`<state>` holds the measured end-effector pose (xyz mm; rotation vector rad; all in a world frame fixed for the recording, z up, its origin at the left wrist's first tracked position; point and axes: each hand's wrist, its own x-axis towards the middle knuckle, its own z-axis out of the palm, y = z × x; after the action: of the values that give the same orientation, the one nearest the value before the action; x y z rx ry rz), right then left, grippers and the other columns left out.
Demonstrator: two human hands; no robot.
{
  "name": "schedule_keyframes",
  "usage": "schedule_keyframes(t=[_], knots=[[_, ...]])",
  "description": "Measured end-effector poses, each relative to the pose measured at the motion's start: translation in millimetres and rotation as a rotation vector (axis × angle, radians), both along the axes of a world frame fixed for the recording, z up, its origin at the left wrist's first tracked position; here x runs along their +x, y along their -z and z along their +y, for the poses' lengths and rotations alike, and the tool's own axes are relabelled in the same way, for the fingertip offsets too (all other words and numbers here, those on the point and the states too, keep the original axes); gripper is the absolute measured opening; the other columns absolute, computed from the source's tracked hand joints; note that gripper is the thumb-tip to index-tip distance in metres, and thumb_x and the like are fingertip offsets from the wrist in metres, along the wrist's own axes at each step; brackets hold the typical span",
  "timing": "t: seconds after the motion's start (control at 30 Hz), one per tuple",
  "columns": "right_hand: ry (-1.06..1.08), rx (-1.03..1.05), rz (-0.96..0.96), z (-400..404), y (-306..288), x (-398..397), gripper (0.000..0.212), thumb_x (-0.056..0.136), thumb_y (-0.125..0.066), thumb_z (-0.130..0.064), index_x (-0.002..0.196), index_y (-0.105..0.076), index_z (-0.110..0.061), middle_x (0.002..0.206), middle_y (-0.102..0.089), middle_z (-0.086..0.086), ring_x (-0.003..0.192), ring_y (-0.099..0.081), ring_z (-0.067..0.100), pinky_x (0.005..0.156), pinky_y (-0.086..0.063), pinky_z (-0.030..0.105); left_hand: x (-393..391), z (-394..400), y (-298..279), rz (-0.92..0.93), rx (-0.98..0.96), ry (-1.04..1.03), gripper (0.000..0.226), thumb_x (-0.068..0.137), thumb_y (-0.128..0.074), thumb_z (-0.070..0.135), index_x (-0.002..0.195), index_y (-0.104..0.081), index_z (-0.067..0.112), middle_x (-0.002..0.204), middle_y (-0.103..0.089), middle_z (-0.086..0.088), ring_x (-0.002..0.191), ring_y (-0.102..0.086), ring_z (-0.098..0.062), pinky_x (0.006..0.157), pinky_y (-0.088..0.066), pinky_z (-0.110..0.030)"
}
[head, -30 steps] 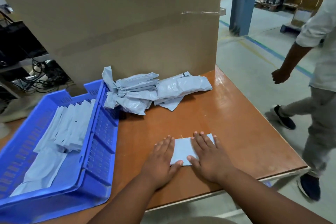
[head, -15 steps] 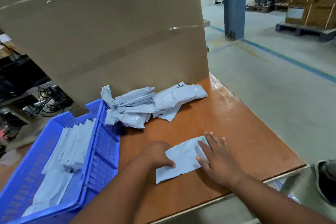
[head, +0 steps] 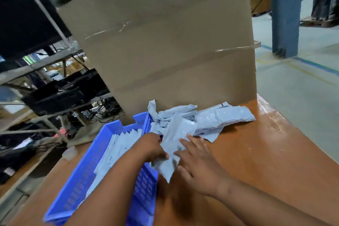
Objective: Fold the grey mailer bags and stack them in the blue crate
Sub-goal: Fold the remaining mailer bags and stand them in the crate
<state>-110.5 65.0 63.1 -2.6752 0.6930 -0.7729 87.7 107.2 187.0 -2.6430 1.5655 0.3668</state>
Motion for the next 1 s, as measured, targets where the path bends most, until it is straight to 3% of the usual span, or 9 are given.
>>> schedule_keyframes(t=[0.2,0.3,0.4,0.53,0.67,0.73,0.83,0.93,1.0], knots=[[-0.19,-0.086,0.007,31.5,-45.4,97.9,0.053,0.099,-0.043,-0.058,0.146,-0.052,-0.036,0.166,-0.036,0.0,0.161,-0.016,0.029,0.128,-0.015,0.061,97.5,70.6,-56.4,-0.057,-0.092,-0.305,0.041,0.074,-0.089,0.048,0.075,-0.063,0.016,0.07,-0.067,0.004,0.061,-0.063,-0.01,0.048,-0.039,-0.026],[-0.257,-0.06,0.025,49.8,-51.7,138.1,0.056,0.096,-0.041,-0.06,0.146,-0.052,-0.039,0.166,-0.038,0.0,0.16,-0.022,0.03,0.126,-0.019,0.064,137.7,108.0,-68.2,-0.057,-0.031,-0.41,0.044,0.069,-0.092,0.048,0.085,-0.072,0.012,0.072,-0.076,-0.005,0.059,-0.074,-0.023,0.052,-0.056,-0.029],[-0.325,-0.04,0.1,70.0,-51.6,172.3,0.06,0.095,-0.036,-0.062,0.15,-0.048,-0.039,0.17,-0.031,-0.001,0.162,-0.013,0.027,0.128,-0.013,0.063,170.0,140.4,-58.8,-0.015,-0.033,-0.486,0.049,0.064,-0.097,0.036,0.099,-0.076,0.01,0.075,-0.077,-0.01,0.064,-0.077,-0.028,0.058,-0.064,-0.041],[-0.392,-0.069,0.225,87.7,-43.9,207.7,0.066,0.097,-0.034,-0.066,0.154,-0.043,-0.035,0.171,-0.024,0.001,0.163,-0.005,0.027,0.129,0.0,0.061,191.7,160.2,-32.4,0.038,0.107,-0.553,0.039,0.073,-0.096,0.033,0.093,-0.076,0.005,0.081,-0.079,-0.012,0.068,-0.078,-0.026,0.064,-0.065,-0.034],[-0.391,-0.079,0.318,98.7,-38.8,233.0,0.078,0.09,-0.021,-0.073,0.152,-0.047,-0.033,0.166,-0.033,0.003,0.161,-0.013,0.029,0.128,0.002,0.061,205.6,159.9,1.2,0.065,0.235,-0.558,0.041,0.072,-0.095,0.033,0.091,-0.072,0.006,0.065,-0.074,-0.009,0.059,-0.074,-0.026,0.064,-0.064,-0.036],[-0.391,-0.076,0.358,102.8,-37.3,241.7,0.078,0.09,-0.021,-0.072,0.15,-0.049,-0.031,0.165,-0.035,0.004,0.16,-0.016,0.029,0.128,0.001,0.061,208.5,158.2,14.7,0.056,0.298,-0.553,0.041,0.076,-0.094,0.032,0.097,-0.071,0.006,0.076,-0.077,-0.013,0.062,-0.073,-0.027,0.06,-0.059,-0.031],[-0.365,-0.043,0.407,104.1,-34.7,249.5,0.063,0.1,-0.041,-0.066,0.15,-0.048,-0.03,0.16,-0.039,0.005,0.158,-0.021,0.03,0.128,-0.004,0.063,216.1,156.3,35.6,0.048,0.378,-0.532,0.052,0.082,-0.091,0.027,0.119,-0.067,-0.001,0.11,-0.079,-0.017,0.088,-0.077,-0.027,0.081,-0.062,-0.035],[-0.34,-0.072,0.435,104.9,-33.0,250.0,0.063,0.097,-0.042,-0.068,0.145,-0.052,-0.029,0.147,-0.05,0.005,0.147,-0.035,0.03,0.124,-0.016,0.057,226.5,156.1,55.3,0.038,0.495,-0.505,0.042,0.089,-0.086,0.031,0.118,-0.077,0.002,0.113,-0.08,-0.012,0.082,-0.07,-0.023,0.09,-0.059,-0.034],[-0.329,-0.061,0.426,104.8,-31.4,248.3,0.061,0.097,-0.042,-0.068,0.14,-0.056,-0.028,0.138,-0.055,0.004,0.139,-0.043,0.029,0.12,-0.025,0.052,232.8,156.7,65.7,0.019,0.558,-0.481,0.041,0.091,-0.083,0.034,0.119,-0.079,0.005,0.116,-0.079,-0.01,0.088,-0.072,-0.022,0.095,-0.059,-0.035]])
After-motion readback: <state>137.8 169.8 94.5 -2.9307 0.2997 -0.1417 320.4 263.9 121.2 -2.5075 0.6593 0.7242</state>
